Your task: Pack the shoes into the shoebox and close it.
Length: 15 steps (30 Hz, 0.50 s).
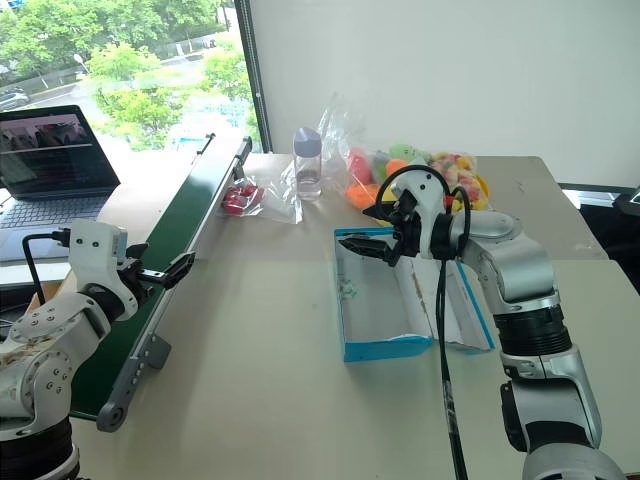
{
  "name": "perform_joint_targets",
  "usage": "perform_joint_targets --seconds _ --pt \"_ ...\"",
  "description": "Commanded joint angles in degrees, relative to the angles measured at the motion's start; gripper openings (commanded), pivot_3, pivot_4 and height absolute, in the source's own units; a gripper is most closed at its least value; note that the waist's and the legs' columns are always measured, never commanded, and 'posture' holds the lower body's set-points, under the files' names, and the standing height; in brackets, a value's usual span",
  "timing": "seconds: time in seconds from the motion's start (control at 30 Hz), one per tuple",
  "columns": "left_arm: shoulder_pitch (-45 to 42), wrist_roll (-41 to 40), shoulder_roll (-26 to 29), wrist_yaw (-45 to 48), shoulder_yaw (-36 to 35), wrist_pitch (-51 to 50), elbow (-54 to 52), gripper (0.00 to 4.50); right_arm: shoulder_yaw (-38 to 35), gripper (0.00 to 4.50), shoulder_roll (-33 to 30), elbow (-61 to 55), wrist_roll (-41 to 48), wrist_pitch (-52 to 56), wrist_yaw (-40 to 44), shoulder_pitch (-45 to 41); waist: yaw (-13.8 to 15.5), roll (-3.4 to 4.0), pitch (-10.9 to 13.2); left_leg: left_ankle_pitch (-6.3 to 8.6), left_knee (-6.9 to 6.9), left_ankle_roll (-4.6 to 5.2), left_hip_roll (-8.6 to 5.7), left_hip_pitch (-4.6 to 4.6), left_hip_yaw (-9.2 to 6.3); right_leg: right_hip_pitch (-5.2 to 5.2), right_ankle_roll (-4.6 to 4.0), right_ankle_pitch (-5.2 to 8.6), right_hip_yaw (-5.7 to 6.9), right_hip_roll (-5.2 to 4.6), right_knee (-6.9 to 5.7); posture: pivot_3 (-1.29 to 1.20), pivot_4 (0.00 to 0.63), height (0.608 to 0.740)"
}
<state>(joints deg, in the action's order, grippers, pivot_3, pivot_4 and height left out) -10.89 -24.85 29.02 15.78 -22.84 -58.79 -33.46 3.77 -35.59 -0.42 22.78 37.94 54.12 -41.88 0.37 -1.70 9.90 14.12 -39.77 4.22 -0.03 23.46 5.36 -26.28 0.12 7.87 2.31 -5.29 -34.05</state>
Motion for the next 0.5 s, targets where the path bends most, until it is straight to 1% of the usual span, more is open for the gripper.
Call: perform_joint_targets --seconds 0.03,0.1,0.17,0.5 --pt "-2.0 -0.1 -0.5 -0.8 -0.8 2.5 0.2 4.50 -4.0 4.48 1.7 -0.1 1.7 -3.0 -1.5 -1.1 0.0 0.00 0.0 0.00 0.00 0.00 0.00 0.00 0.00 0.00 0.00 0.00 0.00 0.00 0.00 0.00 0.150 0.740" --pt "-3.5 -0.4 -1.1 -1.1 -0.8 3.4 1.2 4.50 -8.2 4.48 4.7 0.2 4.9 -4.6 -3.3 -2.6 0.1 -0.01 0.0 0.00 0.00 0.00 0.01 -0.01 -0.01 0.01 0.02 -0.01 0.00 0.01 0.00 0.00 0.150 0.740" --pt "-4.0 -0.5 -1.3 -1.2 -0.8 3.8 1.6 4.50 -10.1 4.48 6.4 0.0 6.0 -5.5 -4.3 -3.4 0.1 -0.01 0.0 -0.01 -0.01 0.00 0.00 0.00 -0.01 0.01 0.10 -0.08 0.00 0.02 -0.01 0.00 0.150 0.740" --pt "-5.7 0.0 -1.4 -2.8 -1.6 5.8 2.9 4.50 -10.1 4.48 8.6 0.3 6.8 -5.7 -5.2 -4.7 0.1 -0.01 0.0 0.00 0.01 0.03 0.01 0.02 -0.01 -0.01 0.09 -0.08 0.01 0.00 0.00 0.00 0.150 0.740"
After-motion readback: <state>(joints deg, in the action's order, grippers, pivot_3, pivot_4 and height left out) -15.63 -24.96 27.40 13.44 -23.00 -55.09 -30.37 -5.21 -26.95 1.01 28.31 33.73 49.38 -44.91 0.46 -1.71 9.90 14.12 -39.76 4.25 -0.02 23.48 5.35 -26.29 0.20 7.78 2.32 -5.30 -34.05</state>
